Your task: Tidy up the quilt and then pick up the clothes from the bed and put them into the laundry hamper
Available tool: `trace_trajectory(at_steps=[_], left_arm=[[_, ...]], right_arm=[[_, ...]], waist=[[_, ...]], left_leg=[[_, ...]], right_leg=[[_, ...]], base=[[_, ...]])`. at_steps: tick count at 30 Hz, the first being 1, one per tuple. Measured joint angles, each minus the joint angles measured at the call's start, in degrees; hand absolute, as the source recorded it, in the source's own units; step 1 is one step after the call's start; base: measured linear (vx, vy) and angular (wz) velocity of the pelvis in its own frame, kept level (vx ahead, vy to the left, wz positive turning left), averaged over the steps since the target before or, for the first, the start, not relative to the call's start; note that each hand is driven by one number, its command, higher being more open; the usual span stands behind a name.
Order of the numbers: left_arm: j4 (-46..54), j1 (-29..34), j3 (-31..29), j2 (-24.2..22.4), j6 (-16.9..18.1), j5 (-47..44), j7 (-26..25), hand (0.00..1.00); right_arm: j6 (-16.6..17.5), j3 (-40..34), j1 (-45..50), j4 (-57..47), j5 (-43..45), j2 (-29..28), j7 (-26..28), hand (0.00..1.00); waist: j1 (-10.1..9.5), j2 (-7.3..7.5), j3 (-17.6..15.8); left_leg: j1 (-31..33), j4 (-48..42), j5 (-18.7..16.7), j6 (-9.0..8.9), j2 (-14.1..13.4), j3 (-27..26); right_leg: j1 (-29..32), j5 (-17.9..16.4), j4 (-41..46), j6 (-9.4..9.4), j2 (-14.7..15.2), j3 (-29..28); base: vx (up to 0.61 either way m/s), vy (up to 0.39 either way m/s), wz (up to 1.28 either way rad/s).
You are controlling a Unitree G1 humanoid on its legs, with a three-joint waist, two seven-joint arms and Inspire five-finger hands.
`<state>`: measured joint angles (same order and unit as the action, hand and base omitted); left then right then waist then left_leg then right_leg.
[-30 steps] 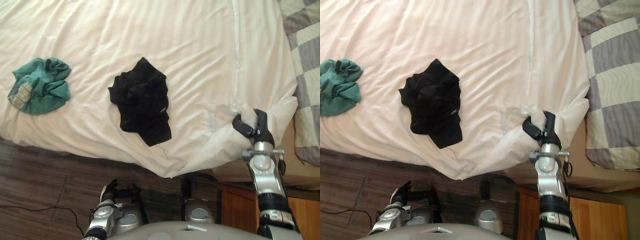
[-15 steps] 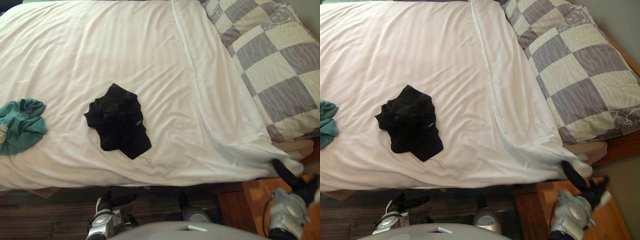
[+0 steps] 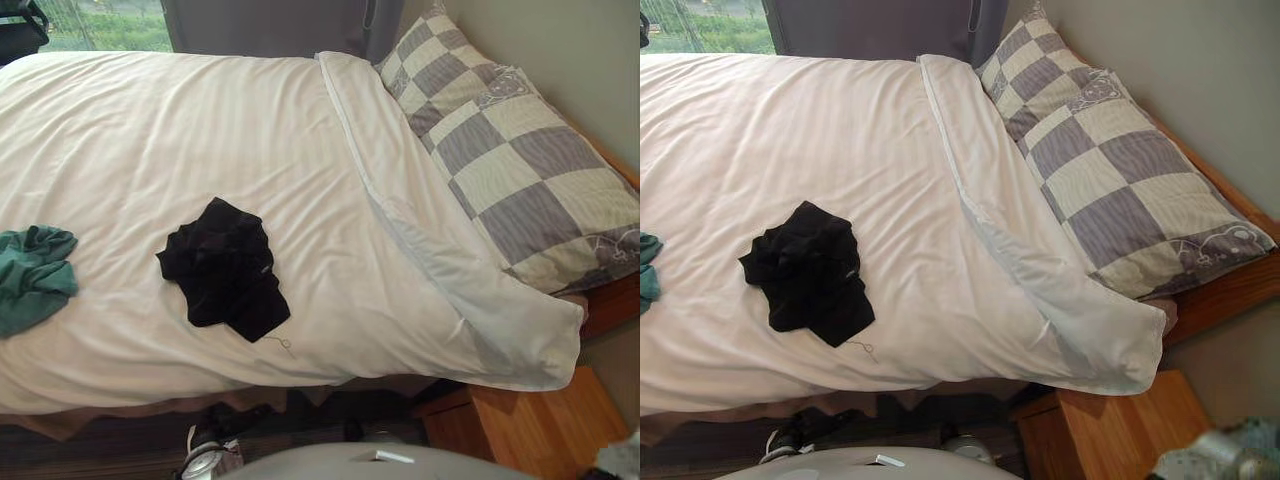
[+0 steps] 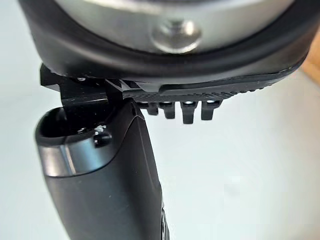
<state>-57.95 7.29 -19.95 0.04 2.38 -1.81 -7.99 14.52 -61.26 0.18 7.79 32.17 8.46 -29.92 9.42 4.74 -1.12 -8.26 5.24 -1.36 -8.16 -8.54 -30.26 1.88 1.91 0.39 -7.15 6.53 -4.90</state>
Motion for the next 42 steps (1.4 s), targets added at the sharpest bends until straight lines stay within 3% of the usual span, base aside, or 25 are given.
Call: trace_trajectory(at_steps=[5, 9, 14, 22, 25, 27, 31, 36, 40, 42], left_arm=[[-0.75, -0.28, 6.04, 1.70, 0.03, 0.11, 0.66, 1.00], [-1.17, -1.03, 9.06, 2.73, 0.10, 0.19, 0.78, 1.00], [-1.27, -2.93, 11.15, 3.89, 0.21, 0.19, 0.77, 1.00], [-0.86, -3.94, 12.19, 3.85, 1.88, -0.18, 1.02, 1.00], [-0.70, -4.22, 12.26, 3.08, 2.69, -0.38, 1.17, 1.00], [-0.63, -4.19, 12.04, 2.66, 2.69, -0.40, 1.18, 1.00], [-0.47, -4.21, 9.68, 0.51, 2.70, -0.51, 1.31, 1.00], [0.01, -4.73, 5.96, -1.66, 2.81, -0.58, 2.02, 1.00], [0.12, -5.15, 4.38, -1.87, 2.59, -0.64, 1.23, 1.00], [0.09, -5.22, 4.43, -1.87, 2.55, -0.62, 1.10, 1.00]], right_arm=[[-0.04, 15.03, -5.08, 0.02, -0.47, 3.69, 5.04, 0.00], [-0.33, 27.20, -10.42, 0.44, -0.30, 3.86, 8.74, 0.00], [-0.31, 35.07, -20.58, 1.19, -0.21, 3.88, 10.91, 0.00], [-0.39, 33.89, -27.52, 11.64, 0.27, 6.19, 10.57, 0.00], [-0.37, 26.31, -27.09, 14.39, 2.66, 6.59, 8.98, 0.00], [-0.27, 22.78, -24.76, 14.50, 4.91, 6.40, 8.50, 0.00], [2.20, 17.46, -21.63, 13.74, 8.17, 4.06, 8.82, 0.00], [3.99, 17.47, -16.04, 9.97, 9.80, -1.09, 10.69, 0.00], [2.19, 28.74, -2.06, 8.29, 8.65, -10.70, 15.73, 0.00], [0.91, 32.53, 1.22, 10.42, 8.53, -12.82, 17.29, 0.00]], waist=[[-0.25, -0.65, 0.29], [-2.14, -1.42, -0.20], [-4.06, -2.63, -5.31], [-4.63, -7.28, -11.18], [-4.34, -9.47, -12.74], [-4.35, -10.16, -12.95], [-3.34, -10.26, -12.91], [-3.34, -10.12, -12.85], [-3.04, -7.58, -11.63], [-2.94, -6.28, -10.62]], left_leg=[[2.15, -0.01, 1.62, 0.17, 0.12, 2.98], [3.91, -0.04, 3.09, 0.88, 0.16, 5.80], [7.56, -0.08, 4.85, 2.17, 1.35, 9.01], [12.59, -0.04, 6.20, 3.79, 4.21, 10.39], [14.79, -0.03, 6.55, 4.31, 4.96, 10.58], [15.16, -0.03, 6.52, 4.33, 5.03, 10.29], [15.42, -0.03, 6.27, 4.19, 4.88, 9.02], [13.58, -0.03, 5.32, 3.74, 4.34, 6.18], [10.78, -0.04, 4.18, 2.85, 2.24, 3.79], [9.78, -0.06, 4.05, 2.55, 1.68, 3.44]], right_leg=[[0.70, -0.15, -0.32, 0.27, 0.33, 2.26], [0.68, 0.10, -0.48, 0.59, 0.58, 4.65], [2.47, 1.08, -0.57, 0.56, 1.60, 6.90], [6.16, 3.17, -1.69, -0.61, 4.47, 7.60], [8.25, 3.42, -1.70, -1.02, 5.26, 7.65], [8.72, 3.43, -1.69, -1.04, 5.36, 7.52], [9.56, 3.42, -1.69, -1.04, 5.24, 6.72], [9.00, 3.38, -1.63, -1.02, 4.99, 5.07], [7.24, 2.47, -1.36, 0.11, 3.04, 4.61], [6.41, 2.06, -1.30, 0.48, 2.53, 4.70]], base=[[-0.02, -0.043, 0.25], [-0.01, -0.032, 0.32], [-0.06, 0.000, 0.33], [-0.06, 0.051, 0.13], [0.00, 0.035, 0.08], [0.02, 0.005, -0.04], [0.03, -0.003, -0.11], [0.01, -0.006, -0.24], [0.02, -0.055, -0.21], [0.04, -0.061, -0.08]])
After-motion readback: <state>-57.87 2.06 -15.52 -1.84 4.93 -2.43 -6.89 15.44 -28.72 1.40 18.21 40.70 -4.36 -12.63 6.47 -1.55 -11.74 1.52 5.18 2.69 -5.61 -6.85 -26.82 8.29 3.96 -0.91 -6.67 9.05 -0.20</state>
